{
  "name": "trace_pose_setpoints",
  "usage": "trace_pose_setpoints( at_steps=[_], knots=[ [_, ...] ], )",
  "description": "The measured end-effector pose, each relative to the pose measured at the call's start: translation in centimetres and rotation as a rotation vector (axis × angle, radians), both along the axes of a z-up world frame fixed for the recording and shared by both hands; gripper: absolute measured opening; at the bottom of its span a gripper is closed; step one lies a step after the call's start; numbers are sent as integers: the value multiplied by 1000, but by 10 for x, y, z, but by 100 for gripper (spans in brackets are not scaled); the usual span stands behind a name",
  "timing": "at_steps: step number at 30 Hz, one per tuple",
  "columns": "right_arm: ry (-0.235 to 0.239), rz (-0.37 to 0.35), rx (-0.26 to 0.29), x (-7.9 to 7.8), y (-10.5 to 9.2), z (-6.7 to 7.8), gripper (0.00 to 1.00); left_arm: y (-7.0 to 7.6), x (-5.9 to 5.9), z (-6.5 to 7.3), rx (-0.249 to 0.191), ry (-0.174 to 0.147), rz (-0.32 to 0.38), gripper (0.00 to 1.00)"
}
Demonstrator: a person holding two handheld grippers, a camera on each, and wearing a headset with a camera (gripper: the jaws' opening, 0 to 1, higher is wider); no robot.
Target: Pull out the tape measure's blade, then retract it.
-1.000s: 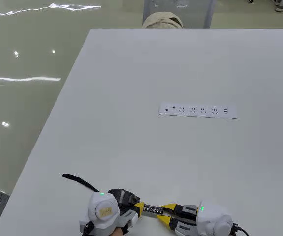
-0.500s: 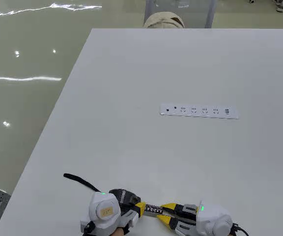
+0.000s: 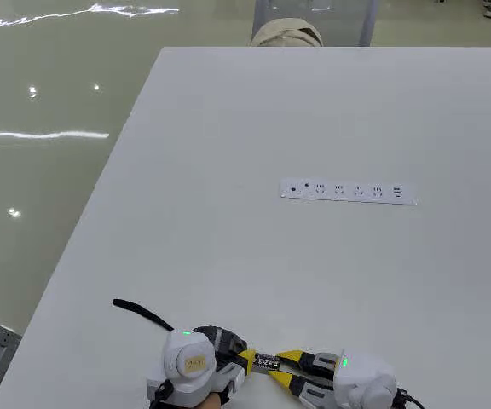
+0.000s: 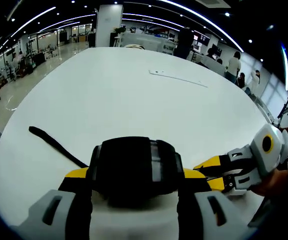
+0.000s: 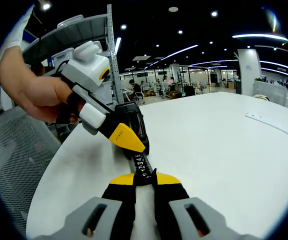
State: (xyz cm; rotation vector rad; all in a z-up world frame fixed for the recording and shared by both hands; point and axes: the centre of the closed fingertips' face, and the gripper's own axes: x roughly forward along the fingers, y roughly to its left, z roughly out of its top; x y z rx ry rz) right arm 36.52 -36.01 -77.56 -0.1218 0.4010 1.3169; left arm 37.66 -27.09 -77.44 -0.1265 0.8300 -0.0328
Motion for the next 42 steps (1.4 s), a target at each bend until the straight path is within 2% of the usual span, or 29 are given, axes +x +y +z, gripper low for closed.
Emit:
trace_pose_setpoints(
  at_steps=[26,42],
  knots=[
    [1,22,1,3,20,-2,12,1,-1,1,-26,-5,20,68],
    [1,44,1,2,41,-1,12,2,0,2,-37,-4,25,68]
  ],
)
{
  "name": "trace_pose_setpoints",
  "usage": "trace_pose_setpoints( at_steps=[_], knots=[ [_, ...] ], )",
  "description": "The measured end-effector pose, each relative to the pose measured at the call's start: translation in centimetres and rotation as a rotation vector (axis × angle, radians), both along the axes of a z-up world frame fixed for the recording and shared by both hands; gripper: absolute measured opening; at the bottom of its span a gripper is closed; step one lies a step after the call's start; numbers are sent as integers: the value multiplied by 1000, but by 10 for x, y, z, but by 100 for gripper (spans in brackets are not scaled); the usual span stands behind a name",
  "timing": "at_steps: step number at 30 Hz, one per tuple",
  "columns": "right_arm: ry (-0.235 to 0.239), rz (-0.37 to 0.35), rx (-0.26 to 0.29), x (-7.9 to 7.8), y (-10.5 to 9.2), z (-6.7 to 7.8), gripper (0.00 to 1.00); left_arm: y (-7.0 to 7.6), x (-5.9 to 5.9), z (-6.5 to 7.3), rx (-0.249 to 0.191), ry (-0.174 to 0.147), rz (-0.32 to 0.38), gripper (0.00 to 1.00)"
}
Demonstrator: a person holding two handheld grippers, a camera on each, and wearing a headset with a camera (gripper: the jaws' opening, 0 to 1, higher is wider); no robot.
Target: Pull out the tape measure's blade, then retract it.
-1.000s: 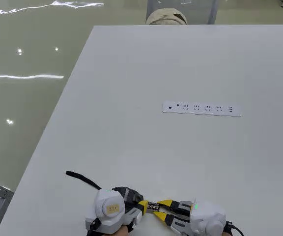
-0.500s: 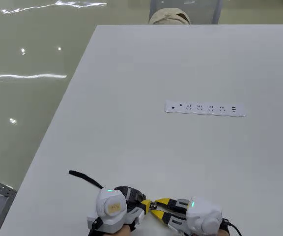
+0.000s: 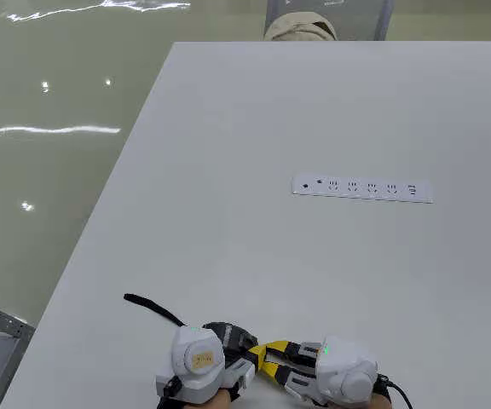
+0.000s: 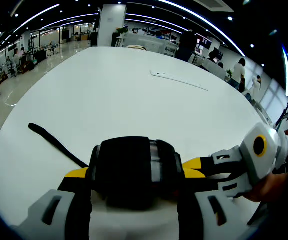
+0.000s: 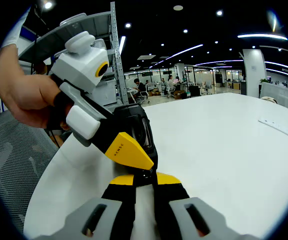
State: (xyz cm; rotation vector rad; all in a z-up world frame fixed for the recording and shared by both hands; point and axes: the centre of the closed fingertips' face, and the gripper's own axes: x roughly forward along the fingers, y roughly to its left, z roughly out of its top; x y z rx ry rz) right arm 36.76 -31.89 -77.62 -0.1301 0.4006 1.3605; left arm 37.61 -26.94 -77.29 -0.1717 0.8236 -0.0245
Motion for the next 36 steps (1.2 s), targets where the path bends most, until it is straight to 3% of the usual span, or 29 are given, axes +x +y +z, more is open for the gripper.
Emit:
trace_pose_setpoints(
  at_steps=[24,27,33,36],
  knots=[
    [15,-21,-1,0,-2,-3,15,-1,1,-1,16,-7,-25,70],
    [17,-29,-6,0,-3,-1,16,-2,3,1,39,-13,-56,71],
    [20,-28,2,0,-6,3,27,-2,1,-2,74,-8,-111,70],
    [14,-15,0,-3,-4,2,35,-1,0,0,63,-9,-116,69]
  ],
)
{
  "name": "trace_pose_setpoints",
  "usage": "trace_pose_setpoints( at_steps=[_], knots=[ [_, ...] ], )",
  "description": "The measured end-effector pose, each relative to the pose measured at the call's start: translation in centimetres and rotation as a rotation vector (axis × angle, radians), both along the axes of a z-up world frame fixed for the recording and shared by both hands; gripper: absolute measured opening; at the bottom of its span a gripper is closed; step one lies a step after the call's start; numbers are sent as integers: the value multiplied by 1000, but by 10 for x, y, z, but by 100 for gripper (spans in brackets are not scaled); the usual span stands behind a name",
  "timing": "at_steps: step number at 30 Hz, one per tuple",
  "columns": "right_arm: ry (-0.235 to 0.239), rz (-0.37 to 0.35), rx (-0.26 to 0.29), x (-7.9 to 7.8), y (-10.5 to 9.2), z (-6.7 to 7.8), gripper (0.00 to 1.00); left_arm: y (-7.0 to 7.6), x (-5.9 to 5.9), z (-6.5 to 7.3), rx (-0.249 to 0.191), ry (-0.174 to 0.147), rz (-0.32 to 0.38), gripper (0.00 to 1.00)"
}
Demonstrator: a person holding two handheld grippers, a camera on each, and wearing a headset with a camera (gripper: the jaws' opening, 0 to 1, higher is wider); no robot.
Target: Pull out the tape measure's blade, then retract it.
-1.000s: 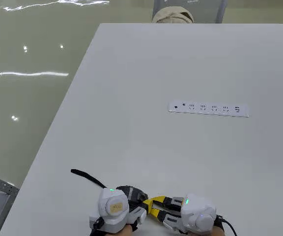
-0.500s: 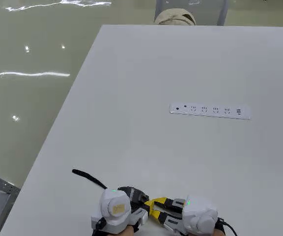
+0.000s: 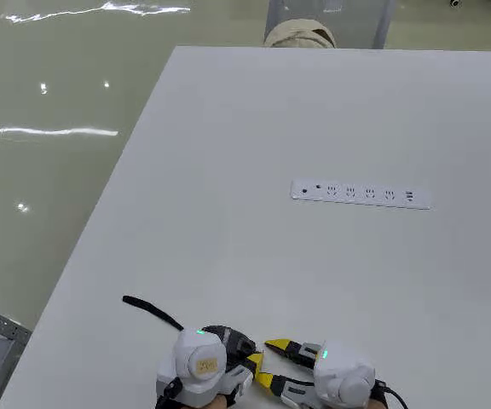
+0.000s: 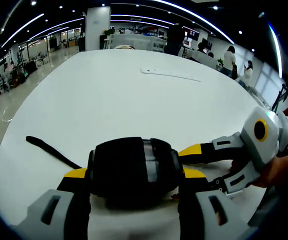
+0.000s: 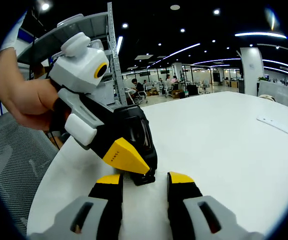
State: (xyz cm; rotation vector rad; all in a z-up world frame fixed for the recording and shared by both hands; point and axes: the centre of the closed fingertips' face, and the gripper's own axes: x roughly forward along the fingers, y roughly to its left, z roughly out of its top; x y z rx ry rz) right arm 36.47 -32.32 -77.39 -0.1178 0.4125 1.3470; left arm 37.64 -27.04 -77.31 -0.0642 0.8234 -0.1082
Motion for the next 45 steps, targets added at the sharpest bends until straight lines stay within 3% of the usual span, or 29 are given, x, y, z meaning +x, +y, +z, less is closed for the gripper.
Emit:
trace_pose_setpoints(
  at_steps=[7,14,16,28,37,45],
  knots=[
    [7,2,-2,-5,0,1,39,2,-3,1,-11,0,-9,71],
    [18,4,-9,-10,-1,3,41,4,-6,4,10,-11,-29,80],
    [18,-5,12,-9,-1,6,44,8,-6,7,16,-27,-22,81],
    [30,-15,8,-12,-2,11,54,5,-9,8,-5,-46,-30,91],
    [19,-11,-8,-14,-6,14,54,4,-10,11,-5,-55,-43,91],
    [10,-39,5,-16,-13,23,54,11,-8,24,46,-103,-93,90]
  ],
)
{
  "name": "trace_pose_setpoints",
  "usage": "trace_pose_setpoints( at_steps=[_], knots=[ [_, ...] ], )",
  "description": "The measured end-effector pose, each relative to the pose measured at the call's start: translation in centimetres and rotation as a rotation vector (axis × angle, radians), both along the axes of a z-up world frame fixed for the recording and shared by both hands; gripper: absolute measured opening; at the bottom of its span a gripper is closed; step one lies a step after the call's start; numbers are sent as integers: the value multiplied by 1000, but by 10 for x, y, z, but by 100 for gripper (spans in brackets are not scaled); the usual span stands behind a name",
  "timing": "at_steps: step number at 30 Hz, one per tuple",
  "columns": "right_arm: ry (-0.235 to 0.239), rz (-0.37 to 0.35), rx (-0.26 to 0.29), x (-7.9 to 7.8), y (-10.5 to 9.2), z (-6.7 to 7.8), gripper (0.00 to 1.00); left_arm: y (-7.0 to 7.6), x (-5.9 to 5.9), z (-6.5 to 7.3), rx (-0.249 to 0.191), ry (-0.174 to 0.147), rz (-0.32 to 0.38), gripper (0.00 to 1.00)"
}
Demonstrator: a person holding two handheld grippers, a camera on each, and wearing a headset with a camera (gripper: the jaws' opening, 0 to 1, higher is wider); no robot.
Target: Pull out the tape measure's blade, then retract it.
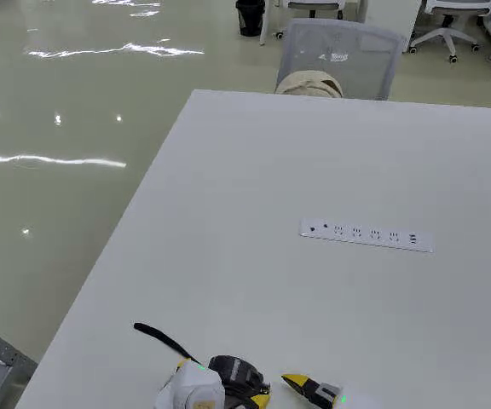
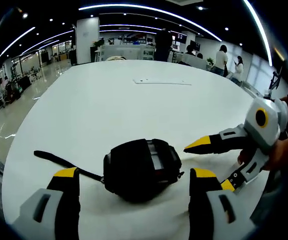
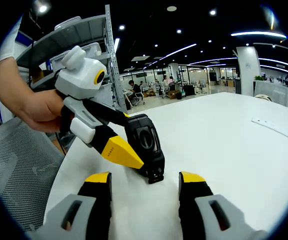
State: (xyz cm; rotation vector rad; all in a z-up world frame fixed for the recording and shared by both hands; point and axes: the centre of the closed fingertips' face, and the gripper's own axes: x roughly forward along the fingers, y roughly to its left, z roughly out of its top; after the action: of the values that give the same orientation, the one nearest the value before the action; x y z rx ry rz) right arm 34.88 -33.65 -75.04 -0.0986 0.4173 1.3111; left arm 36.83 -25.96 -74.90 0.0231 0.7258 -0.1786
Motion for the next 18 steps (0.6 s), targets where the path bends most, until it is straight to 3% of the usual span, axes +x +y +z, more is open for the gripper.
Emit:
trace_pose_setpoints(
  at_steps=[3,9,18],
  knots=[
    [-2,-19,13,1,-4,6,54,1,-2,1,-28,-5,-7,92],
    [7,-61,36,-2,-11,13,55,-1,-10,5,-32,-21,-62,93],
    [7,-93,49,-15,-20,21,56,-4,-21,9,-37,-18,-136,93]
  ],
)
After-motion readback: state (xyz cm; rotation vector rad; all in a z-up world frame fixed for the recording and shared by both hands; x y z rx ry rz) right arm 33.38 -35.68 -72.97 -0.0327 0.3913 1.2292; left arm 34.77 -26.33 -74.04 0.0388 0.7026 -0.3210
